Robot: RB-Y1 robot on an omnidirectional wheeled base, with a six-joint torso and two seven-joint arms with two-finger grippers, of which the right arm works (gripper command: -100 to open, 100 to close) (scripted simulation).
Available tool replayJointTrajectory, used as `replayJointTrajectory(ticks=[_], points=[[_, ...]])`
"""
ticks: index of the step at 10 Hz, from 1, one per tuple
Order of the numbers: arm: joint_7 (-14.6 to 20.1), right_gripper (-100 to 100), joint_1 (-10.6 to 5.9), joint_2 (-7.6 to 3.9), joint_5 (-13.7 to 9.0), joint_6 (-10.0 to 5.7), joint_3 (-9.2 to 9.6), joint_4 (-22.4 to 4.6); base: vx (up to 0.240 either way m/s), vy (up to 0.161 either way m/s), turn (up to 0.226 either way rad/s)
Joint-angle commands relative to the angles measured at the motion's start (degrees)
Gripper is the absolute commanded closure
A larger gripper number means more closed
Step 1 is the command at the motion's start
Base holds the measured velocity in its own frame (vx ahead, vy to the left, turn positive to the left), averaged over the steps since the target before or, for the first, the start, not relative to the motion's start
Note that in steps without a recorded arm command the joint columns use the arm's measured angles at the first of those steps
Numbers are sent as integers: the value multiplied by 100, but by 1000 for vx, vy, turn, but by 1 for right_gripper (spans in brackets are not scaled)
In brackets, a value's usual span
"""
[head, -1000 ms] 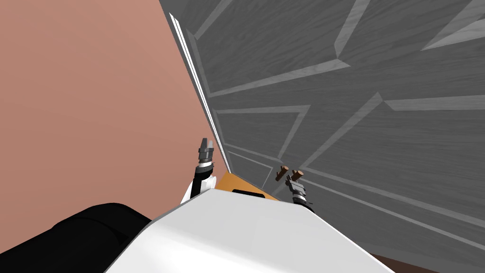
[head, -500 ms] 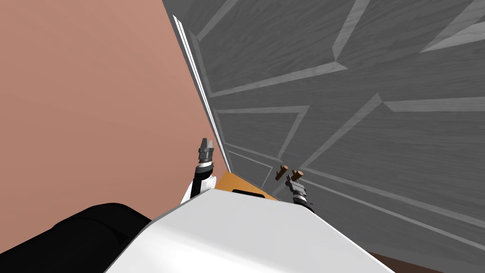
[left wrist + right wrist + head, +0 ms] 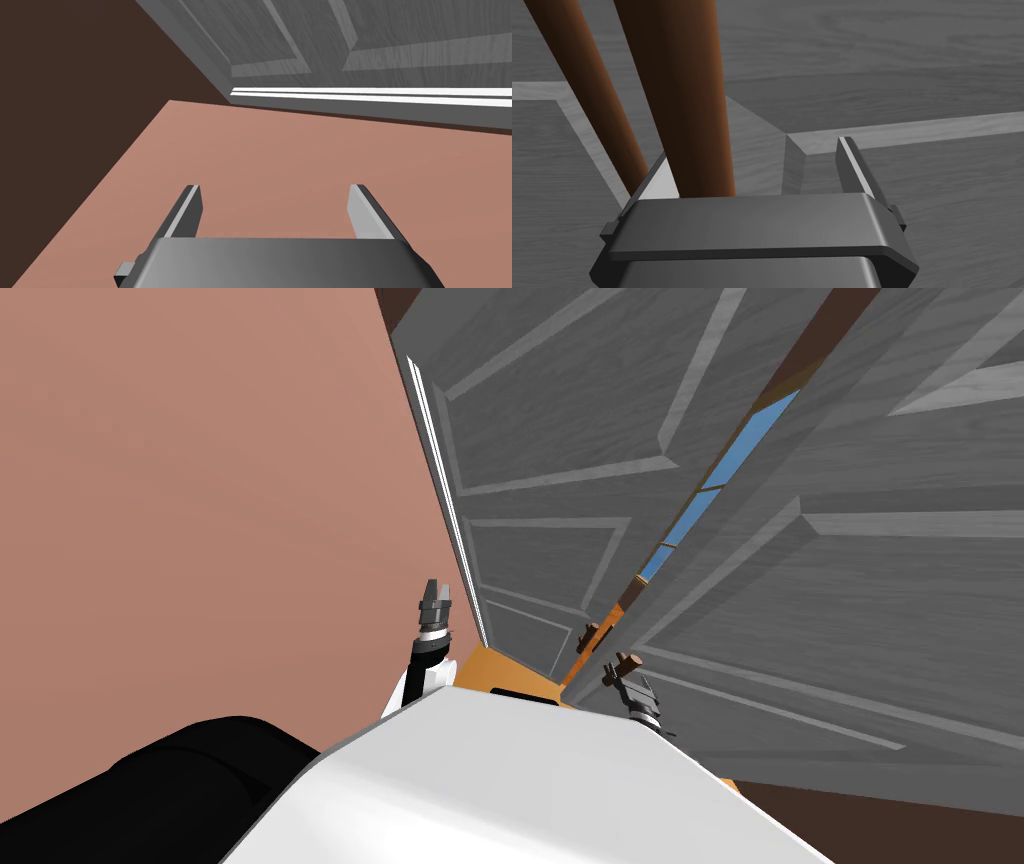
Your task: Pull the door open
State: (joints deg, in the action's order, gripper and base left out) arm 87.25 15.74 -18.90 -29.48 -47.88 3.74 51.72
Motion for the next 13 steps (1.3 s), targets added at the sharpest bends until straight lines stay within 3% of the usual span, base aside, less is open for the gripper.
replayJointTrajectory(ticks=[1,11,12,13], points=[[-47,100,180,-117,-81,74,-180,-122,-130,11,-35],[-49,100,208,-135,-94,74,-207,-158,-9,2,-4],[33,100,189,-78,1,16,0,-25,-107,34,124],[90,100,222,-118,33,-34,49,-17,-203,8,126]])
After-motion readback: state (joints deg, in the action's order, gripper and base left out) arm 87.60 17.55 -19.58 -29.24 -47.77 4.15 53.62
